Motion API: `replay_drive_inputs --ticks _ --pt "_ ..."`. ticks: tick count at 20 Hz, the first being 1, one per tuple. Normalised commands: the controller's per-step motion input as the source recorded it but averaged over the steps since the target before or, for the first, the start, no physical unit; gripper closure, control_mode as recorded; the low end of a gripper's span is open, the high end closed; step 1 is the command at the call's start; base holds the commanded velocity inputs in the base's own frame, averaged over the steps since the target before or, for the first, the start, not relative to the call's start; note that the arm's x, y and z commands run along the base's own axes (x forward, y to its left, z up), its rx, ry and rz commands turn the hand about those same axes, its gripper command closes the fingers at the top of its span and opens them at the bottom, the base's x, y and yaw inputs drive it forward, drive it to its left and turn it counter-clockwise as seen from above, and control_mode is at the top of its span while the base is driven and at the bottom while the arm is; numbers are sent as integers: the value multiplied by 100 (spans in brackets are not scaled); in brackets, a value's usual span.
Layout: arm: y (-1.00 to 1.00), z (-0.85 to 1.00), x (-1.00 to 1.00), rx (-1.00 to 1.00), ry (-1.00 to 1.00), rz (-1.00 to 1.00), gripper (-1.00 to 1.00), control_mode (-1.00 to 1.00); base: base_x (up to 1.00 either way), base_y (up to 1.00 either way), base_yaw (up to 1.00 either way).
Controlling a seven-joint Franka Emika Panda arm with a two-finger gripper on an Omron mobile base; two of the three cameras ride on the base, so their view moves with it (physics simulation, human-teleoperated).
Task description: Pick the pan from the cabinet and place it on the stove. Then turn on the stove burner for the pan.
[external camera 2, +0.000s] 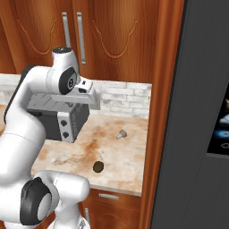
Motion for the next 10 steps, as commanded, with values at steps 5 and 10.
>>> replay_drive_inputs --ticks 5,10 --pt "0 0 -32 0 -11 -1 -100 -100 0 0 0" --pt "-1 19 -50 -6 -34 -5 -100 -100 0 0 0"
